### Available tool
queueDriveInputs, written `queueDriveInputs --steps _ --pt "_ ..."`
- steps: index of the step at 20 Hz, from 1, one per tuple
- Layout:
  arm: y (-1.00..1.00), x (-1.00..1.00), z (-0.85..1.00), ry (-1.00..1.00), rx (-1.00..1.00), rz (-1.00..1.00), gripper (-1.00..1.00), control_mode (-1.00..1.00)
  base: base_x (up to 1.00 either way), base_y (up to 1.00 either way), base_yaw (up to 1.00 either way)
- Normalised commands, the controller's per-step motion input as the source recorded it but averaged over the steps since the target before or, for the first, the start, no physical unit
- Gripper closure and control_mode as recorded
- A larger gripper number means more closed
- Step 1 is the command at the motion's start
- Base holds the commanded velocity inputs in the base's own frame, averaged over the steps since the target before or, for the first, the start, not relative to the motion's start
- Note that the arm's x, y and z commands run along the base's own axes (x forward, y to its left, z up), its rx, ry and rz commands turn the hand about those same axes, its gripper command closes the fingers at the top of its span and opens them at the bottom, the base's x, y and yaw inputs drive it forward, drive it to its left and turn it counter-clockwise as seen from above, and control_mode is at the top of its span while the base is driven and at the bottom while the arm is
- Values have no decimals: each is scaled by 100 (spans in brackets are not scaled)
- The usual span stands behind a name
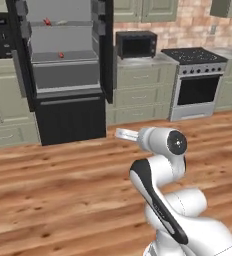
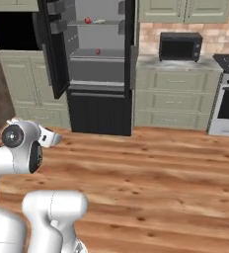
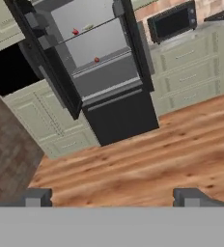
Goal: Gather the carrot and sweet potato from the fridge and place them on a tray on the dining counter. Then gather the fishs from the fridge and place them on the other tray.
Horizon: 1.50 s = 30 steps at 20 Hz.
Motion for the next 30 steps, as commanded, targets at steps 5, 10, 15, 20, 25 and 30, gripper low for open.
queueDriveInputs --steps 5,10,15,20,25,30 --pt "0 0 0 0 0 0 -100 100 95 45 -9" --pt "0 0 0 0 0 0 -100 100 94 50 -10" --pt "0 0 0 0 0 0 -100 100 85 29 -5" --pt "0 0 0 0 0 0 -100 100 85 29 -2" --pt "0 0 0 0 0 0 -100 100 83 41 -4" --pt "0 0 0 0 0 0 -100 100 81 42 -4"
